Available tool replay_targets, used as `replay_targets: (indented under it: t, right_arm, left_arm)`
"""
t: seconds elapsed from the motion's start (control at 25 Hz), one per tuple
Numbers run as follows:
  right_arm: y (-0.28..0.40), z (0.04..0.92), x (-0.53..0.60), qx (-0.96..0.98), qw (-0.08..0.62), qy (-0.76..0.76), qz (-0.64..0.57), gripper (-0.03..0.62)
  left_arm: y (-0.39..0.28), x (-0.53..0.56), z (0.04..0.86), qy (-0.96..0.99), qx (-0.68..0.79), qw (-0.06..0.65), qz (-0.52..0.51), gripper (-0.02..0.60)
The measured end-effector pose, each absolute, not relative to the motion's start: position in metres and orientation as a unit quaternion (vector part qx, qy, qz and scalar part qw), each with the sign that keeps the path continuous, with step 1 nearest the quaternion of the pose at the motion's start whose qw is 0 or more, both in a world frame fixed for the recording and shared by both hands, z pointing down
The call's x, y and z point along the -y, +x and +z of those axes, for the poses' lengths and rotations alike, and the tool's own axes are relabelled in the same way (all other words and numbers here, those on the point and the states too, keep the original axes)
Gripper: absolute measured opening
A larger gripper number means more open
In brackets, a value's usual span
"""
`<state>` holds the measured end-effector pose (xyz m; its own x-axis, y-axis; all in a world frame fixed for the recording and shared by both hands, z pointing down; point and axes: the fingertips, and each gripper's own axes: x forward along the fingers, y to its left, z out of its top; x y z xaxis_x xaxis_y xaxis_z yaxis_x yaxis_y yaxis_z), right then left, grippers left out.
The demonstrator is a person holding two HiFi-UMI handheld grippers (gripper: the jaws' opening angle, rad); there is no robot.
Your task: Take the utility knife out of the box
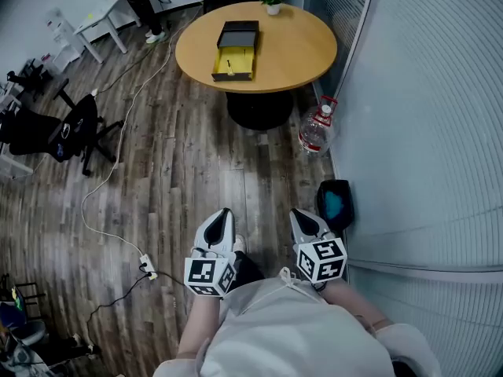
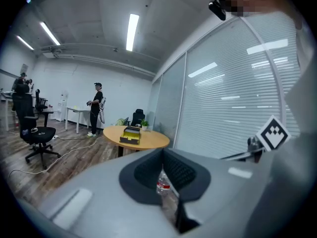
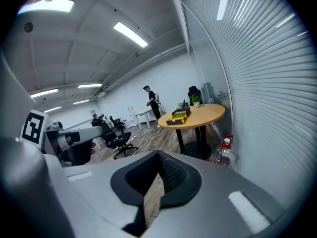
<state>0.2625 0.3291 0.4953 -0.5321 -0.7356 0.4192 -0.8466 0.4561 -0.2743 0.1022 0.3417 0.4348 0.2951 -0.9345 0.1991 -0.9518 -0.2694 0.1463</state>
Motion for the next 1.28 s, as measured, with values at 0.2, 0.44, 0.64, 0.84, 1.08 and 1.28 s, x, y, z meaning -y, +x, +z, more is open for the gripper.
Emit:
replay_targets:
  t: [0.2,0.44,0.64,0.84,1.08,1.28]
  right_arm:
    - [0.196,0.492,-0.276,0.839,0.129,0.478,0.224,-0.002]
    - [0.118,0.487,-0.222,0.83,0.141,0.487,0.233,-0.002]
    - [0.069,0.485,-0.191,0.826,0.152,0.494,0.225,-0.002]
    - [0.036,0.498,-0.154,0.828,0.168,0.481,0.233,-0.002]
    - [0.008,0.508,-0.091,0.839,0.17,0.462,0.234,-0.001]
    - [0.002,0.513,-0.008,0.844,0.162,0.456,0.233,-0.001]
  left_arm:
    - [0.021,-0.293,0.43,0.791,0.599,0.118,0.029,0.006]
    - [-0.071,-0.236,0.422,0.796,0.595,0.116,0.009,0.006]
    - [-0.129,-0.207,0.422,0.795,0.596,0.115,0.003,0.006]
    - [-0.159,-0.18,0.44,0.785,0.603,0.14,0.007,0.006]
    - [-0.184,-0.124,0.444,0.772,0.619,0.143,0.009,0.006]
    - [-0.193,-0.054,0.445,0.763,0.634,0.125,0.024,0.006]
